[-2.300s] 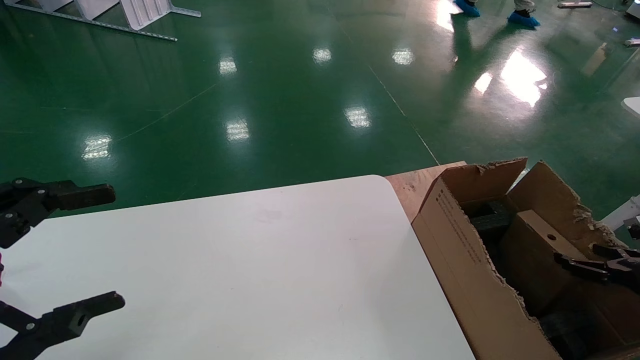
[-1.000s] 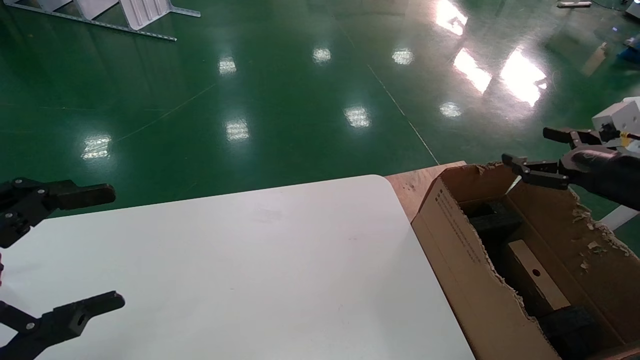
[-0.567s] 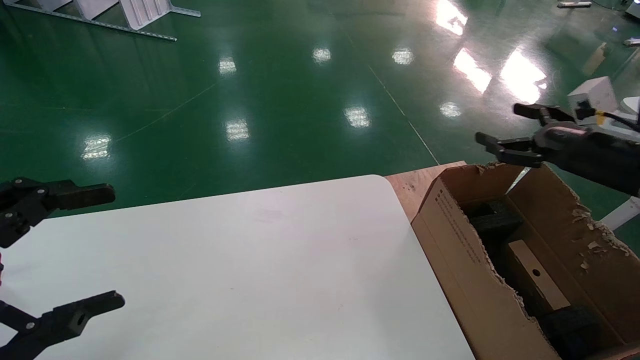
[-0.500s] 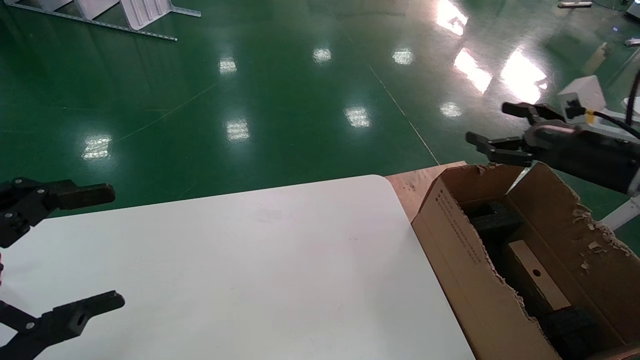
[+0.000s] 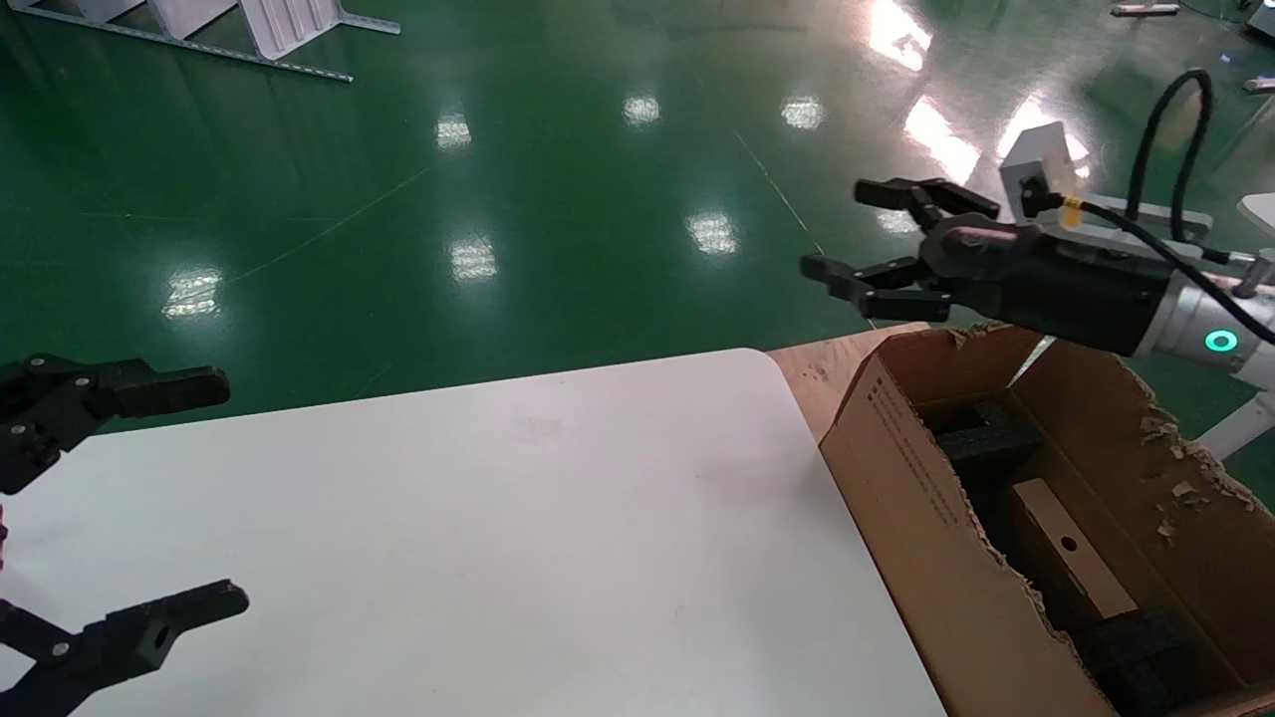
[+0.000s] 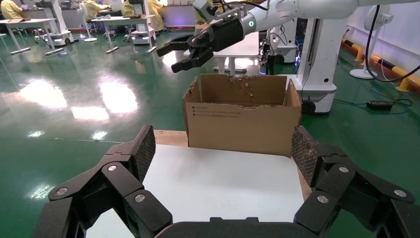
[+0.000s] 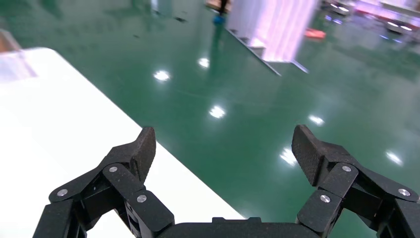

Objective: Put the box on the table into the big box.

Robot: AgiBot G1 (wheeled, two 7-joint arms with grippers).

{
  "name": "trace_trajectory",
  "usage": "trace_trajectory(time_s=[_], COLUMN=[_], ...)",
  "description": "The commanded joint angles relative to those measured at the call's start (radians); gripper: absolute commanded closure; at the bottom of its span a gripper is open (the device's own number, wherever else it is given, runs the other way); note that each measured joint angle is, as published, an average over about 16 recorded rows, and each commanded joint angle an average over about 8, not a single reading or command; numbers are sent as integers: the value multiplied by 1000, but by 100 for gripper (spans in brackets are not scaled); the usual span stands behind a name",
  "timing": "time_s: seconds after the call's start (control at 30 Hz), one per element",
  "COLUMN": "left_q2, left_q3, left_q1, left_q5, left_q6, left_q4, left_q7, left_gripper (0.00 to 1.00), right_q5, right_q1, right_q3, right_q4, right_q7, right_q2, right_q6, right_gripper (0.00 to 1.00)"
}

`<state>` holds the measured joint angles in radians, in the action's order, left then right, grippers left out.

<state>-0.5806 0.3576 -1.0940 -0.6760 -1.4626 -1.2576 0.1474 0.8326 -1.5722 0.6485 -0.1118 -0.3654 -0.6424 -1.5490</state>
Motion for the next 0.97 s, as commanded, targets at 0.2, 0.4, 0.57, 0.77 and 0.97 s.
trace_trajectory(time_s=[0.2,0.4,0.57,0.77,0.97], left_q2=[0,0,0,0,0], left_q3=[0,0,0,0,0], left_q1=[0,0,0,0,0], left_q5=[0,0,0,0,0], left_q6=[0,0,0,0,0], left_q4=[0,0,0,0,0], left_q7=[0,0,0,0,0], left_gripper=[0,0,0,0,0], right_q5=[-22,-40,-56,-75,-89], right_q1=[106,197,273,364,432], right_q3=[-79,-146,-202,-270,-320], right_q4=[-251,-465,-643,-857,-1018], right_q7=[118,219,303,404,480], right_q2=[7,12,17,23,27], right_q6=[11,21,29,39,46], right_gripper=[0,0,0,0,0])
